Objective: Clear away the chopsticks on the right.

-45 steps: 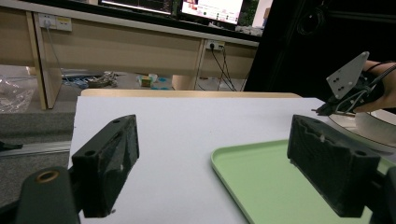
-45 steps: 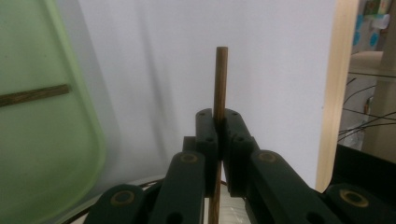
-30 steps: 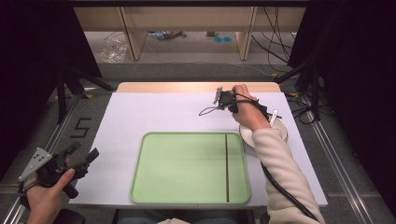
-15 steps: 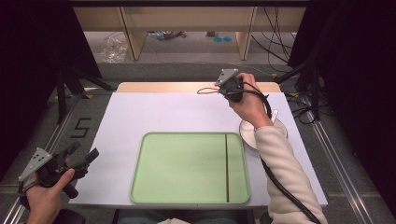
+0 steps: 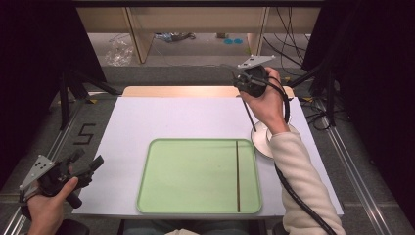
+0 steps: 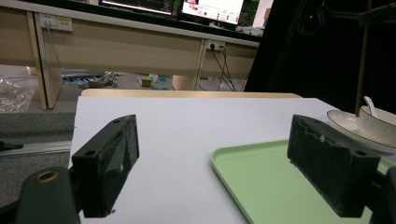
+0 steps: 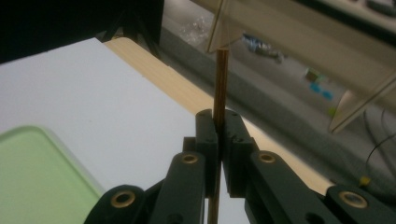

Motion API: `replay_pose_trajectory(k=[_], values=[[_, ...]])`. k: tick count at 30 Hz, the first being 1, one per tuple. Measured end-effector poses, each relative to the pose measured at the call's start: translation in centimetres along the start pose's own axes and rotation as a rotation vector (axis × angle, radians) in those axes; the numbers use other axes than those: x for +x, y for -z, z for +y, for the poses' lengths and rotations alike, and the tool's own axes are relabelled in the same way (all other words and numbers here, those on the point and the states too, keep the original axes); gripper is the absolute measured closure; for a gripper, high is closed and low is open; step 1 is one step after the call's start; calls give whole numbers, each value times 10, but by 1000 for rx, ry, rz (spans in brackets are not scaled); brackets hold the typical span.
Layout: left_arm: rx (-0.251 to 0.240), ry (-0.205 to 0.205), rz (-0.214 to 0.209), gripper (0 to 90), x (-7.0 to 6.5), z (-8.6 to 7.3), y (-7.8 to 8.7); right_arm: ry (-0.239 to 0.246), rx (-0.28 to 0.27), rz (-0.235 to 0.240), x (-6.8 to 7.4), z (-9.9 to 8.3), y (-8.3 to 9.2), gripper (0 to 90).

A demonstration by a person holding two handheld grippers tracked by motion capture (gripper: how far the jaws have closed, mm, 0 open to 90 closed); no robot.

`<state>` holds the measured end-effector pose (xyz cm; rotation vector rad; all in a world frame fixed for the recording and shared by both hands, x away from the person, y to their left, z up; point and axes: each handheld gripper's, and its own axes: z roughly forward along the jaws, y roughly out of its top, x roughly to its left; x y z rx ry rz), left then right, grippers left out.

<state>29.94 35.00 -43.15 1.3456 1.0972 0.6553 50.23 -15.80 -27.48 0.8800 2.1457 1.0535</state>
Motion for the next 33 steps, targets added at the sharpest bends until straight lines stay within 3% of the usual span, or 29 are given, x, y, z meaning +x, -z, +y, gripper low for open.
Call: replay_pose_trajectory(k=[2, 3, 5, 8, 9, 11, 17, 22, 25, 26, 32, 33], values=[[0, -3, -1, 165, 0, 0, 0, -58, 44, 15, -1, 1, 2, 876], [1, -2, -1, 165, 0, 0, 0, -122, 45, 3, 1, 1, 3, 876], [0, -3, -1, 165, 0, 0, 0, -202, 112, 21, 1, -1, 4, 876], [0, -2, -1, 165, 0, 0, 0, -285, 204, 47, -1, -9, -3, 875], [0, -2, -1, 165, 0, 0, 0, -315, 232, 32, 1, -12, -5, 876], [-1, -12, -7, 165, 1, 0, 0, -338, 312, 33, 0, -23, -12, 875], [0, -2, 0, 165, 0, 0, 0, -591, 544, 35, 5, -57, -32, 875], [3, -1, 1, 165, 0, 0, 0, -681, 665, 28, 6, -88, -48, 874], [3, -4, 1, 165, 0, 0, 0, -685, 714, 25, 9, -103, -57, 874], [3, -5, 1, 165, 0, 0, 0, -715, 753, 21, 11, -104, -59, 874], [1, -1, 0, 165, 0, 0, 0, -769, 832, -4, 20, -122, -72, 873], [1, -1, -1, 165, 0, 0, 0, -749, 832, -6, 20, -126, -74, 871]])
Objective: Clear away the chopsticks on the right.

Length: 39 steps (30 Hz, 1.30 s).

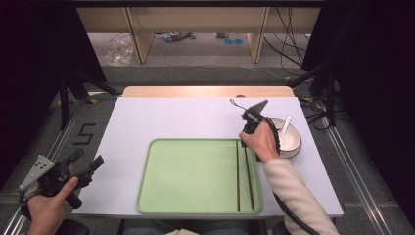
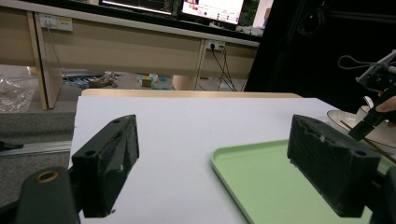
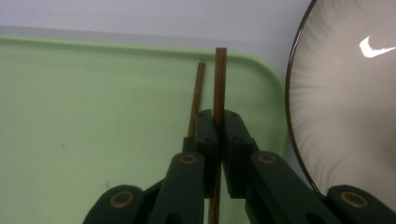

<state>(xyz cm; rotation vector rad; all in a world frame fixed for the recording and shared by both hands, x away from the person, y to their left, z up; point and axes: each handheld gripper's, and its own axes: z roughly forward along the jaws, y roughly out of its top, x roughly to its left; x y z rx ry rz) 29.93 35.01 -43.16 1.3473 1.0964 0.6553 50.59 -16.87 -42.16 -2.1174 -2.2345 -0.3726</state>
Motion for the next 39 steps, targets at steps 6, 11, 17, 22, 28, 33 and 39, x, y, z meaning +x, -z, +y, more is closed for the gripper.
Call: replay_pose_trajectory(k=[6, 11, 17, 22, 28, 33, 39], values=[[3, 0, 2, 165, 0, 0, 0, -25, 29, -38, 5, -5, -12, 866], [1, 0, -1, 165, 0, 0, 0, 8, 55, -55, 9, -9, -18, 839], [0, 0, -1, 165, 0, 0, 0, 120, -57, -35, 10, -14, -9, 741], [2, -5, 0, 165, 0, 0, 0, 306, -220, 38, 5, -24, 6, 613], [4, -12, -1, 165, -1, 0, 0, 471, -412, 111, -9, -40, 15, 515], [5, 10, 15, 164, -2, 0, 0, 539, -550, 126, -21, -54, 23, 395], [2, -9, 0, 164, -1, 0, 0, 601, -727, 149, -29, -73, 31, 351]])
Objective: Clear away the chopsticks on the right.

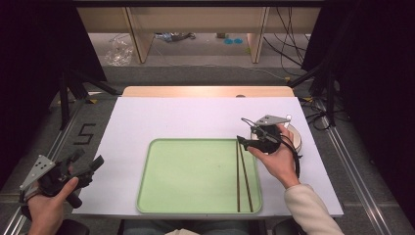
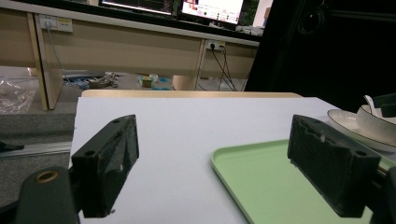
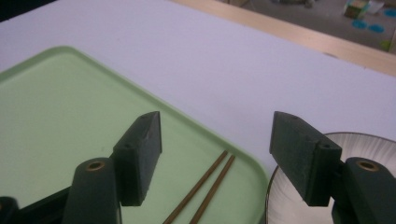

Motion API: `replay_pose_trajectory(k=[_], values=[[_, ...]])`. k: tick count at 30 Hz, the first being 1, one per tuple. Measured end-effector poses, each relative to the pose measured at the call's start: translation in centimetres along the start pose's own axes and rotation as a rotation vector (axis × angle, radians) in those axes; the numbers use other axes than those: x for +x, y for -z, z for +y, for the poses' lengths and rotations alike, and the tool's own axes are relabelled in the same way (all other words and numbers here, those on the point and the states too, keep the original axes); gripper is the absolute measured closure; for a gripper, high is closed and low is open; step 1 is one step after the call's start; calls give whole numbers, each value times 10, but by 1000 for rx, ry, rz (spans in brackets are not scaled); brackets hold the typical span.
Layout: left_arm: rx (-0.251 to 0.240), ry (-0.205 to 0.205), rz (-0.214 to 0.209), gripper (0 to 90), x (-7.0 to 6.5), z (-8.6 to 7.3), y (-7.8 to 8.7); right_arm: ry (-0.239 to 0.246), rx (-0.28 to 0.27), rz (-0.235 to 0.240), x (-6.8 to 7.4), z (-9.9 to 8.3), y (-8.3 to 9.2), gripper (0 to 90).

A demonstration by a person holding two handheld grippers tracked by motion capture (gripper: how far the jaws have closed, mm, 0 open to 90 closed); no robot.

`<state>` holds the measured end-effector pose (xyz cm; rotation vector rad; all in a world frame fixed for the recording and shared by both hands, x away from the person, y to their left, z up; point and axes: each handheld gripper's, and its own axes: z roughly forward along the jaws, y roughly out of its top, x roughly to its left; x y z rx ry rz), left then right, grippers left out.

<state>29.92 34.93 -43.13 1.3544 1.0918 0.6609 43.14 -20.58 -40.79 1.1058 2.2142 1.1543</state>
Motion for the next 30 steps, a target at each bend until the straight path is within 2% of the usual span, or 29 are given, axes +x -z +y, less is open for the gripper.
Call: replay_pose_trajectory(k=[2, 6, 8, 9, 12, 14, 17, 21, 24, 30], values=[[0, -1, 0, 163, 0, 0, 0, 14, -44, 3, 2, -2, 5, 342], [0, -2, 0, 163, 0, 0, 0, 22, -66, 11, 9, -5, 13, 339], [1, -3, -1, 163, 0, 0, 0, 21, -96, 12, 13, -8, 17, 339], [2, 10, 8, 163, 0, 0, 0, 24, -105, 18, 14, -9, 18, 341], [-1, -7, -4, 163, 1, 0, 0, 15, -152, 21, 19, -17, 24, 343], [2, 18, 14, 163, -1, 0, 1, 14, -175, 19, 22, -21, 29, 343], [1, -6, -4, 163, 0, 0, 0, 14, -205, 15, 26, -26, 34, 348], [2, -9, -9, 163, 0, 0, 0, 9, -208, 14, 30, -33, 39, 351], [4, -9, -5, 163, 0, 0, 0, 10, -191, 14, 32, -35, 42, 350], [8, -2, -2, 162, 0, 0, -1, 2, -193, -1, 31, -36, 42, 351]])
